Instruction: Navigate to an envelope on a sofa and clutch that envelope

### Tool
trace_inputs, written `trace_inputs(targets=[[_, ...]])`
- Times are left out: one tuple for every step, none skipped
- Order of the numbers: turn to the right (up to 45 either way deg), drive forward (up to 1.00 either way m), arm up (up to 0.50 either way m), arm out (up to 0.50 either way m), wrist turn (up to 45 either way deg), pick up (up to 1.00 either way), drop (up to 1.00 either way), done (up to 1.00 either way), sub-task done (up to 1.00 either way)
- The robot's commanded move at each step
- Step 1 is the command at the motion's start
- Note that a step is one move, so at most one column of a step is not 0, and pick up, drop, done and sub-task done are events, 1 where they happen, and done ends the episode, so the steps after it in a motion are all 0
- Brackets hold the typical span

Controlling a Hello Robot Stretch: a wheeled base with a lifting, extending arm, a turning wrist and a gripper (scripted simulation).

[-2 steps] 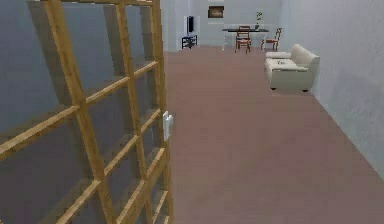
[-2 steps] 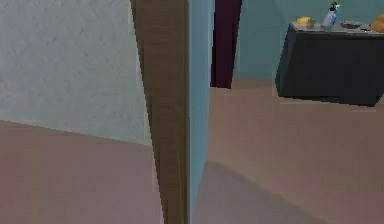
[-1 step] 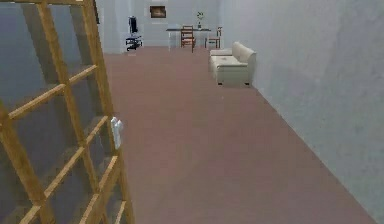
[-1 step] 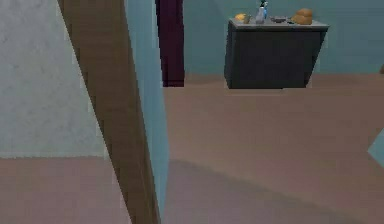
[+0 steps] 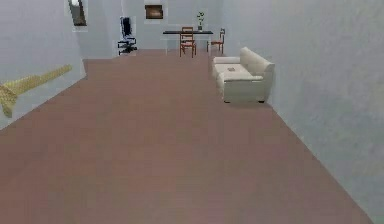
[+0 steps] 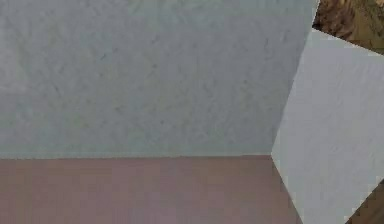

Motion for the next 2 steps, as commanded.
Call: trace_inputs(targets=[[0.0,1.0,0.0,0.0,0.0,0.0,0.0,0.0,0.0],[3.0,0.0,0.0,0.0,0.0,0.0,0.0,0.0,0.0]])
